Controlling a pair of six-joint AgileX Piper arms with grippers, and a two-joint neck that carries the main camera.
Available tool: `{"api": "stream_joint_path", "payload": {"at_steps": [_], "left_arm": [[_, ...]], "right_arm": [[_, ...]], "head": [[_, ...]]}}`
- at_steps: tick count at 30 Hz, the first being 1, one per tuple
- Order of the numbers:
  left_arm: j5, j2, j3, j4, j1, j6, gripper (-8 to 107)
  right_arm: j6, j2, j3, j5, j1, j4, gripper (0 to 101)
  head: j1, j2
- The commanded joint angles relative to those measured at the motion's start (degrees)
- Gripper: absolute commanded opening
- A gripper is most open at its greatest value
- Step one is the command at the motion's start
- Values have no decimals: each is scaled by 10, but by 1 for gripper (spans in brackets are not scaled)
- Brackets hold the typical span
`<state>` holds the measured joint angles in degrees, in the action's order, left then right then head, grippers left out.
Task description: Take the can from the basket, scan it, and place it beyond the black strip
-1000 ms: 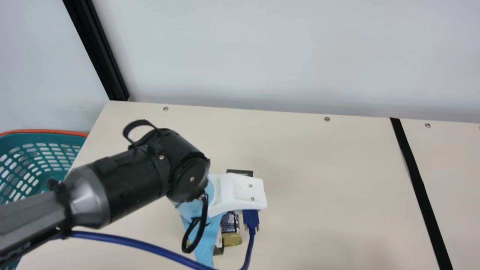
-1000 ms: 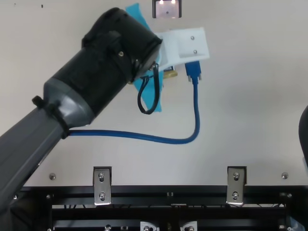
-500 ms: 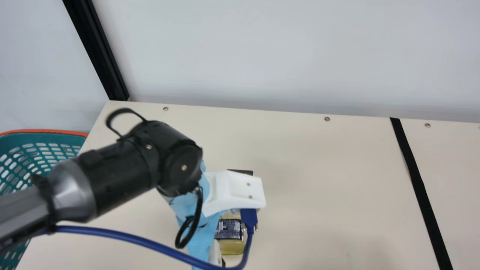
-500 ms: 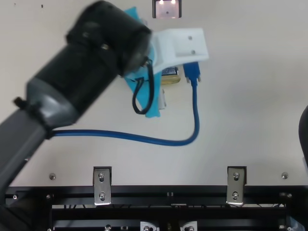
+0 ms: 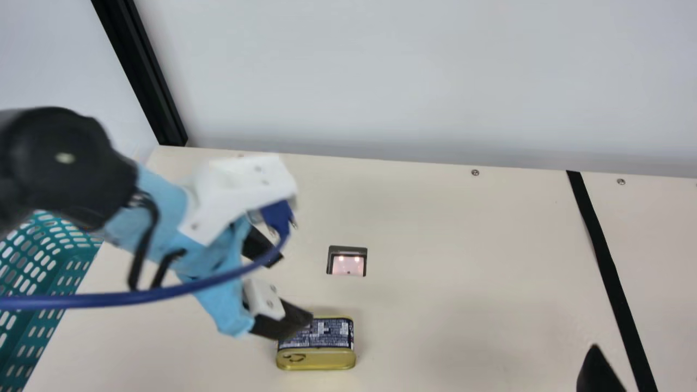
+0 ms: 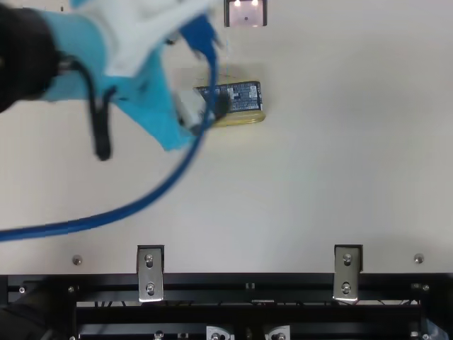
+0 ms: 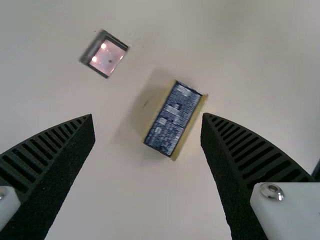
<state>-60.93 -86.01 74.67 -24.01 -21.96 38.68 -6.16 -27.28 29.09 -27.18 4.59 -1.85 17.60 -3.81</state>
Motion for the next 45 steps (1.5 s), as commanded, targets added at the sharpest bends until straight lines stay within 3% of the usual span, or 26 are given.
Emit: {"api": "stream_joint_path", "payload": {"at_steps": [1, 9, 21, 33, 45], "left_arm": [[41, 35, -19, -4, 30, -9, 90], [148, 114, -89, 4, 102, -51, 90], [271, 191, -199, 55, 188, -111, 90], [411, 252, -352, 132, 221, -174, 90], [570, 307, -509, 188, 258, -251, 90]], "right_arm": [[-3, -58, 27, 23, -1, 3, 101], [-36, -172, 106, 50, -1, -14, 101], [-204, -298, 191, 20, 26, -133, 101], [-447, -383, 228, -66, 102, -322, 101], [-656, -448, 216, -196, 202, -477, 101]], "head": [[2, -8], [2, -8], [2, -8], [2, -8], [2, -8]]}}
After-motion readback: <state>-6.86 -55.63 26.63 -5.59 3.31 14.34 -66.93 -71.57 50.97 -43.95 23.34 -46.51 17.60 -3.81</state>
